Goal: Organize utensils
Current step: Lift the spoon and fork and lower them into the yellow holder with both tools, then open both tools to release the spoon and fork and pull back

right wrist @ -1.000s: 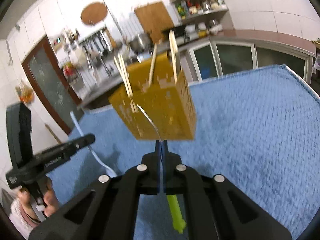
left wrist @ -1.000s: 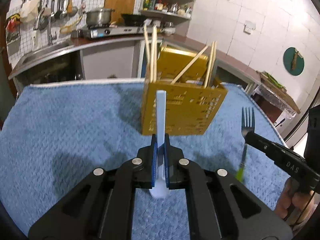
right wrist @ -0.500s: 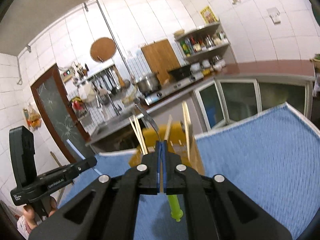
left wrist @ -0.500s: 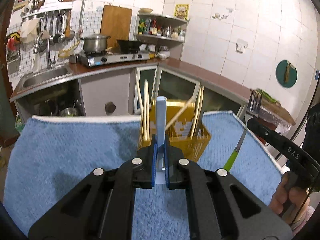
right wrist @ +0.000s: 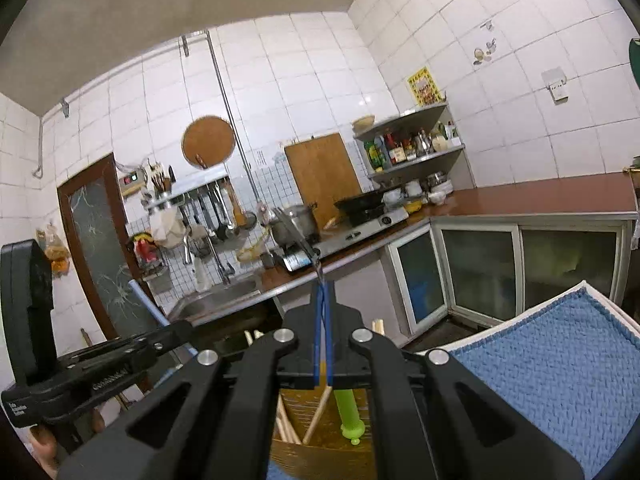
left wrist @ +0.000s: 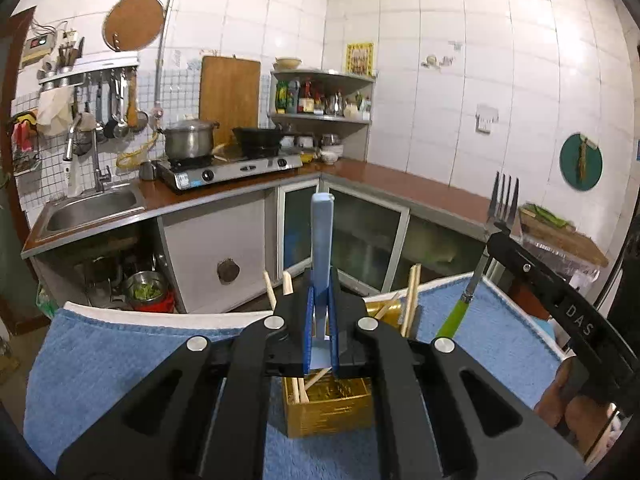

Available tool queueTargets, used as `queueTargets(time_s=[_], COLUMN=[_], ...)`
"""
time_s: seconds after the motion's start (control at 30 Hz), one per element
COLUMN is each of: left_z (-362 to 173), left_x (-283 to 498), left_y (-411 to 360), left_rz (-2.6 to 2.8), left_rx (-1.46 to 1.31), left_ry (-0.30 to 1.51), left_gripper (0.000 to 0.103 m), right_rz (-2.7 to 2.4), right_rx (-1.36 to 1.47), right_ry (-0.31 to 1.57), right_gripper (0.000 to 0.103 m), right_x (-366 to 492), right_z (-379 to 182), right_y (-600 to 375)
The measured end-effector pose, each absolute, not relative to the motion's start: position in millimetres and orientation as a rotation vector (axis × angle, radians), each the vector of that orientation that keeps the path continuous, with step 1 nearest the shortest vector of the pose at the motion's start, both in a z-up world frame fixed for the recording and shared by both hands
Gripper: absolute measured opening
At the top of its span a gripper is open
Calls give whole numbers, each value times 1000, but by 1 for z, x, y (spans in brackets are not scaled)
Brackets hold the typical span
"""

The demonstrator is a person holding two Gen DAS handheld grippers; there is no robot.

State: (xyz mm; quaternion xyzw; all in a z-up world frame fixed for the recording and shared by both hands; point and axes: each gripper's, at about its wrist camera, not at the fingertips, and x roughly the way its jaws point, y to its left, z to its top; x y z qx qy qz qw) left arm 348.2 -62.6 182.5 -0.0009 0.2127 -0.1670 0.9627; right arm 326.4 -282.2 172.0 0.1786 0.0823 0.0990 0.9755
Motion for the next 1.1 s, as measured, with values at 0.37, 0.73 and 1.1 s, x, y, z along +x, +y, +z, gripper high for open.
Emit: queueTargets(time_s=[0.37, 0.73, 1.1], left_z=[96, 95, 142], left_x=[379, 347, 235], left_y=[-73, -52, -4], left_rz=[-310, -259, -167], left_rx=[64, 56, 26], left_ry=[566, 567, 442], left_gripper=[5, 20, 86], right_rz=[191, 213, 195], right_rx=[330, 277, 235], right_ry=[296, 425, 357], right_gripper=[1, 6, 54], right_x=[345, 328, 232], right_z=[103, 82, 121], right_y=[-281, -274, -278])
